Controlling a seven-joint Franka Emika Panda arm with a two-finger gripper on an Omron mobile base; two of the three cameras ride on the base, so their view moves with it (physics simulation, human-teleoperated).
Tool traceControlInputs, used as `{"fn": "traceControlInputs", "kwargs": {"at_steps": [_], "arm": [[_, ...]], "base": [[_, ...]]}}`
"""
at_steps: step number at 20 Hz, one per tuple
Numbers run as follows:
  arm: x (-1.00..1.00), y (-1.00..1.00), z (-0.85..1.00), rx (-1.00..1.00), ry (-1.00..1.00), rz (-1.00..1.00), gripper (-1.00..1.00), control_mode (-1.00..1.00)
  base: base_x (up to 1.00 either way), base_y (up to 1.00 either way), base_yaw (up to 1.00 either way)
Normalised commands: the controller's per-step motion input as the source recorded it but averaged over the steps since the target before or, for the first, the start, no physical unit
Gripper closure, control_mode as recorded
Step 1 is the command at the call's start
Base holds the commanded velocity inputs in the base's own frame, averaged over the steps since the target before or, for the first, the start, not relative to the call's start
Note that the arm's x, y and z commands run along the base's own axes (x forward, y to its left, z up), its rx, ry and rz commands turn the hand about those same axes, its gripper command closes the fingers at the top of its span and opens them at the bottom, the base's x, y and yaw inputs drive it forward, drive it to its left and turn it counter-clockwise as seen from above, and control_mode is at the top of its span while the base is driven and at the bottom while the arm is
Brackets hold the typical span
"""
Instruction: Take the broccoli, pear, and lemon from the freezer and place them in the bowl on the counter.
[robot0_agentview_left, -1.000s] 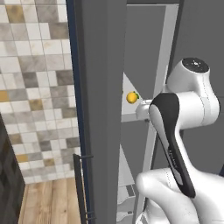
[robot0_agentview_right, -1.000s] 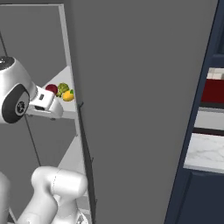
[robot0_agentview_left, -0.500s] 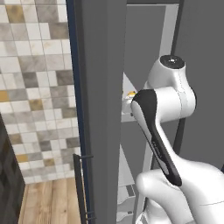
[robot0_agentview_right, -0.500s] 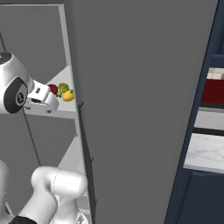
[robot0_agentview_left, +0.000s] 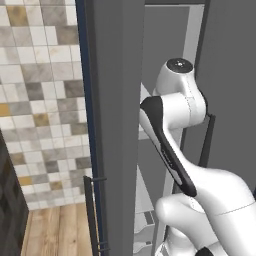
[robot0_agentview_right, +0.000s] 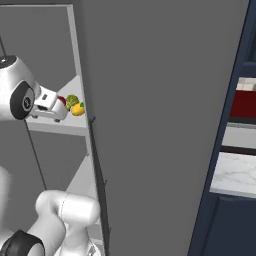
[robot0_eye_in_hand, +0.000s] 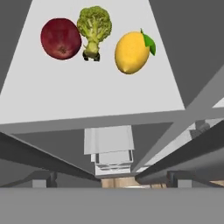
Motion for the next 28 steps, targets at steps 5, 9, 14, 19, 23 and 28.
{"fn": "traceControlInputs", "kwargs": {"at_steps": [5, 9, 14, 19, 23, 28], "arm": [[0.2, 0.0, 0.0, 0.0, -0.01, -0.02, -1.0, -1.0], [0.41, 0.0, 0.0, 0.0, -0.01, -0.06, -1.0, -1.0], [0.44, 0.0, -0.01, 0.0, 0.0, -0.07, -1.0, -1.0], [0.32, -0.01, -0.08, 0.0, 0.0, -0.04, -1.0, -1.0], [0.25, 0.0, -0.18, 0.0, 0.0, -0.03, -1.0, -1.0], [0.26, 0.0, -0.15, 0.0, 0.0, -0.03, -1.0, -1.0]], "base": [[0.0, 0.0, 0.0], [0.0, 0.0, 0.0], [0.0, 0.0, 0.0], [0.0, 0.0, 0.0], [0.0, 0.0, 0.0], [0.0, 0.0, 0.0]]}}
